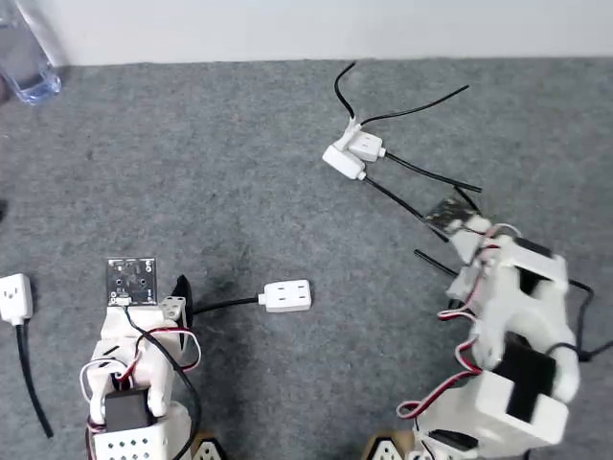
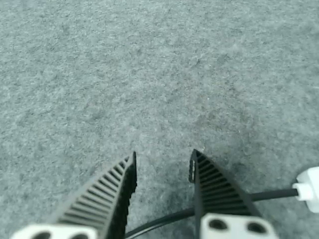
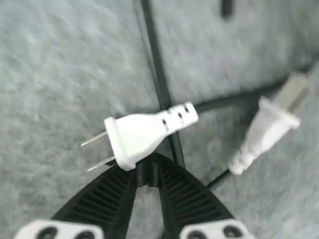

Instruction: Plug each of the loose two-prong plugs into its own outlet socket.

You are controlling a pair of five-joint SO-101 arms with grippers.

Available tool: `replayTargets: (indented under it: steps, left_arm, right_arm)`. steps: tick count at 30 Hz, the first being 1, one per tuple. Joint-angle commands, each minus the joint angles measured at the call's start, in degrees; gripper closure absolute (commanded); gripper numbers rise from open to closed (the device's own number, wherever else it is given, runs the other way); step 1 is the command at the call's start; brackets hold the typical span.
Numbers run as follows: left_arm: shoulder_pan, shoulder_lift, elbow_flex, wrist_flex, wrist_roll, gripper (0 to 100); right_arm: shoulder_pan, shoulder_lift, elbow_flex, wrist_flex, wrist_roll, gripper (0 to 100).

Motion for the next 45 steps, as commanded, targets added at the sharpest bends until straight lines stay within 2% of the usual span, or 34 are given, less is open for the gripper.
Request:
replayTargets:
  steps: [1, 9, 26, 30, 39, 45]
  left_arm:
    - [2.46, -0.18, -0.13, 0.26, -0.70, 83]
    - [3.52, -0.18, -0.13, 0.35, -0.70, 83]
    - [3.60, -0.35, -0.13, 1.23, -0.79, 83]
    - [3.60, -0.35, -0.13, 1.23, -0.79, 83]
    - [3.60, -0.35, -0.13, 1.14, -0.79, 83]
    - [3.25, -0.35, -0.13, 1.14, -0.79, 83]
  right_arm:
    - [-7.34, -1.71, -0.62, -1.36, -3.25, 98.9]
    - [-15.34, -1.71, -1.23, -1.10, -6.59, 98.9]
    - [-29.49, -9.98, -1.23, -2.15, -6.59, 98.9]
    - [-29.05, -11.12, -2.11, -1.98, -6.59, 98.9]
    - [-22.02, -12.35, -2.37, 3.65, -6.24, 98.9]
    - [-18.51, -10.51, -1.14, -4.97, -6.15, 98.8]
